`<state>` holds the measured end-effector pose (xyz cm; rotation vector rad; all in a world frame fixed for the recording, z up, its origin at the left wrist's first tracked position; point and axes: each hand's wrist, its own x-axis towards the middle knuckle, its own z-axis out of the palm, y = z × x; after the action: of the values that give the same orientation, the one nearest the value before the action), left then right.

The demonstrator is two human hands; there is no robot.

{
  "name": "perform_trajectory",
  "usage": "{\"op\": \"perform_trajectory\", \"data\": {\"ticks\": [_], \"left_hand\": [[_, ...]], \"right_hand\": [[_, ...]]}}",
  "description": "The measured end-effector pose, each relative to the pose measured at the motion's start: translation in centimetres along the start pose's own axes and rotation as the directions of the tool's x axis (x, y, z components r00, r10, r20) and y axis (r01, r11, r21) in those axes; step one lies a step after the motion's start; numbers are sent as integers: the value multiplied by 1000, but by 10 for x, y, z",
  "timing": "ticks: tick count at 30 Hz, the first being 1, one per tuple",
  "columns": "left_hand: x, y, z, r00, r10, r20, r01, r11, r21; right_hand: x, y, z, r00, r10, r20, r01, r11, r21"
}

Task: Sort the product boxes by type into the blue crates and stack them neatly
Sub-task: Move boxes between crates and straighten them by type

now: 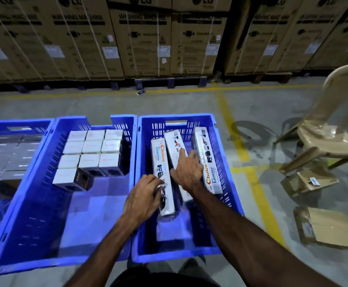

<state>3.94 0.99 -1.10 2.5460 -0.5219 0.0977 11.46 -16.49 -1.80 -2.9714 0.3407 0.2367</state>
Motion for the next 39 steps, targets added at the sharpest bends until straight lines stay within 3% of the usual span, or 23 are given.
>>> {"op": "perform_trajectory", "data": {"ticks": [4,7,15,25,34,39], "left_hand": [[0,-6,5,999,39,23,-39,999,23],[0,-6,5,999,50,20,-51,998,24],[0,-3,3,998,65,25,-66,997,49],[0,0,2,998,55,34,-58,995,83],[-1,1,0,998,53,27,-55,997,45],[0,-1,1,1000,2,-14,-2,998,-62]], "right_hand": [[7,17,-1,991,44,-129,-40,999,32],[14,28,2,977,56,-205,-65,997,-38],[19,25,16,967,124,-224,-143,987,-71],[24,32,21,951,8,-309,-33,996,-77],[13,36,20,944,-14,-330,24,999,27],[-7,21,18,899,-163,-407,225,968,110]]}}
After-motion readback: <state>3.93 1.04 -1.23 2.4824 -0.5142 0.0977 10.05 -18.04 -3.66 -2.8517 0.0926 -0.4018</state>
